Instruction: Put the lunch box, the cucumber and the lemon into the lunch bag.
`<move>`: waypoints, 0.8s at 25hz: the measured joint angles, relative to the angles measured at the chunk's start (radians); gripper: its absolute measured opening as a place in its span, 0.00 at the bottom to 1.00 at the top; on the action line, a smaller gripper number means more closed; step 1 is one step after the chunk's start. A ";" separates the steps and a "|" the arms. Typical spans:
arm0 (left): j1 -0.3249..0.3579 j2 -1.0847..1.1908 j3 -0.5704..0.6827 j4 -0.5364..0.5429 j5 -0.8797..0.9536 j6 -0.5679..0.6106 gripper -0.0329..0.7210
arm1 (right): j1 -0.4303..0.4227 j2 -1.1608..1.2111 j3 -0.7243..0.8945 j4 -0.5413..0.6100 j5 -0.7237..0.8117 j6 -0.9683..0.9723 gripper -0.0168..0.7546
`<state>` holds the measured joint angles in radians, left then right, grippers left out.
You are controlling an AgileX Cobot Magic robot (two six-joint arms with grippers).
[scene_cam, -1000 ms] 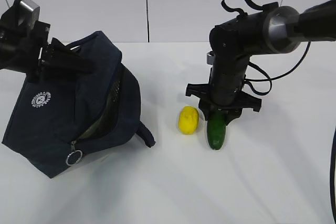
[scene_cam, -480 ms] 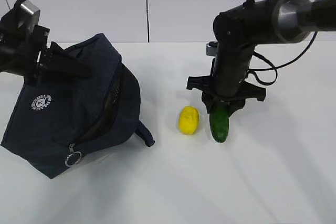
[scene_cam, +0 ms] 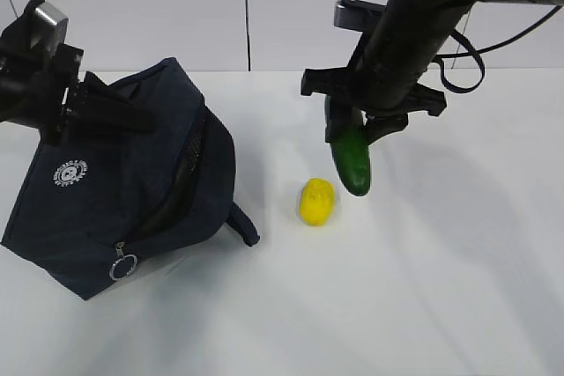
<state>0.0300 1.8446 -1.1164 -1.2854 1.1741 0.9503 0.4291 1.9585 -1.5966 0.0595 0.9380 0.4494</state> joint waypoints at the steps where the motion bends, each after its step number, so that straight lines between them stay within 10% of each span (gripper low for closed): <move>1: 0.000 0.000 0.000 0.000 0.000 0.000 0.04 | 0.000 -0.004 -0.005 0.050 0.004 -0.067 0.45; 20: 0.000 0.000 0.000 -0.125 -0.004 -0.004 0.04 | 0.000 0.013 -0.034 0.838 0.024 -0.771 0.45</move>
<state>0.0300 1.8446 -1.1164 -1.4099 1.1699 0.9465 0.4291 1.9712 -1.6307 0.8974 0.9623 -0.3213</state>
